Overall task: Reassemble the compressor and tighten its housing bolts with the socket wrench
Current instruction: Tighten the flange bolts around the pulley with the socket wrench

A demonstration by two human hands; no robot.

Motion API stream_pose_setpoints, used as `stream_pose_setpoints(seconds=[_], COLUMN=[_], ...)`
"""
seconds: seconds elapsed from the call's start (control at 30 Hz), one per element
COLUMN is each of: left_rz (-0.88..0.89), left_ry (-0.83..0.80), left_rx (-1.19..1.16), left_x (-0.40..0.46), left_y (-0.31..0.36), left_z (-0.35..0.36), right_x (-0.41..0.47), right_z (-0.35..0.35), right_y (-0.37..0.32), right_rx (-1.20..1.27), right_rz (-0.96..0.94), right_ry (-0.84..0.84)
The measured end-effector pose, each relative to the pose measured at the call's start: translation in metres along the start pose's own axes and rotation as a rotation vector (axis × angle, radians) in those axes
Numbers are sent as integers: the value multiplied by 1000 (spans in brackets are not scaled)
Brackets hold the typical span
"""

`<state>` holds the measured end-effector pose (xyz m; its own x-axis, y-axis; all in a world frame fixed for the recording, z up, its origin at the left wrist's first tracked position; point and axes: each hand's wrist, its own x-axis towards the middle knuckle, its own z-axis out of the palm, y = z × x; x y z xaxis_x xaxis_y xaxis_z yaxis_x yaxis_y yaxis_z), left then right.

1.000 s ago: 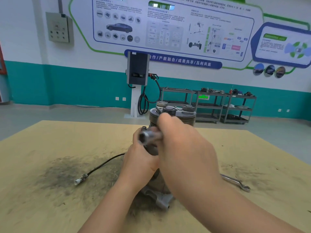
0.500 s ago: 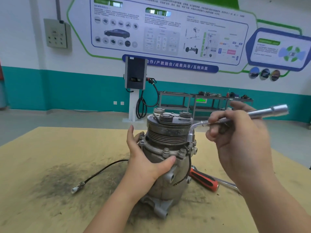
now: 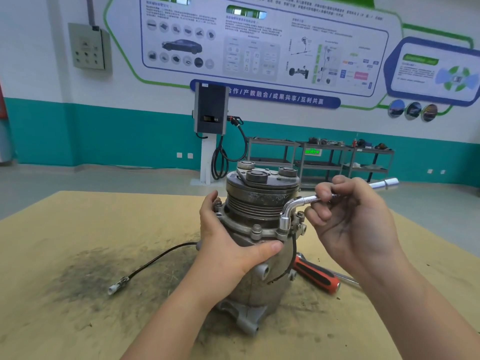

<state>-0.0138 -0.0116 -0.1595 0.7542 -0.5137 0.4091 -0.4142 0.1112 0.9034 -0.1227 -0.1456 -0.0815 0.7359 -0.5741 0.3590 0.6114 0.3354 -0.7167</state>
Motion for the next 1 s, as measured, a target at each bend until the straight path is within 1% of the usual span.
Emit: stream_pose_setpoints(seconds=[0.2, 0.43, 0.57, 0.67, 0.73, 0.9, 1.0], left_rz=[63, -28, -15, 7, 22, 32, 32], left_ry=[27, -21, -49, -25, 0, 25, 22], left_rx=[72, 105, 120, 123, 147, 146, 143], left_x=[-2, -2, -1, -2, -2, -4, -4], left_y=[7, 15, 17, 18, 19, 20, 19], left_z=[0, -3, -3, -2, -1, 0, 1], right_x=[6, 10, 13, 15, 14, -1, -13], right_z=[-4, -1, -1, -2, -4, -3, -4], right_y=[0, -1, -3, -1, 2, 7, 9], right_rx=[11, 14, -10, -5, 4, -56, -92], right_rz=[42, 113, 136, 163, 122, -112, -205], right_ry=[-8, -40, -73, -61, -52, -83, -122])
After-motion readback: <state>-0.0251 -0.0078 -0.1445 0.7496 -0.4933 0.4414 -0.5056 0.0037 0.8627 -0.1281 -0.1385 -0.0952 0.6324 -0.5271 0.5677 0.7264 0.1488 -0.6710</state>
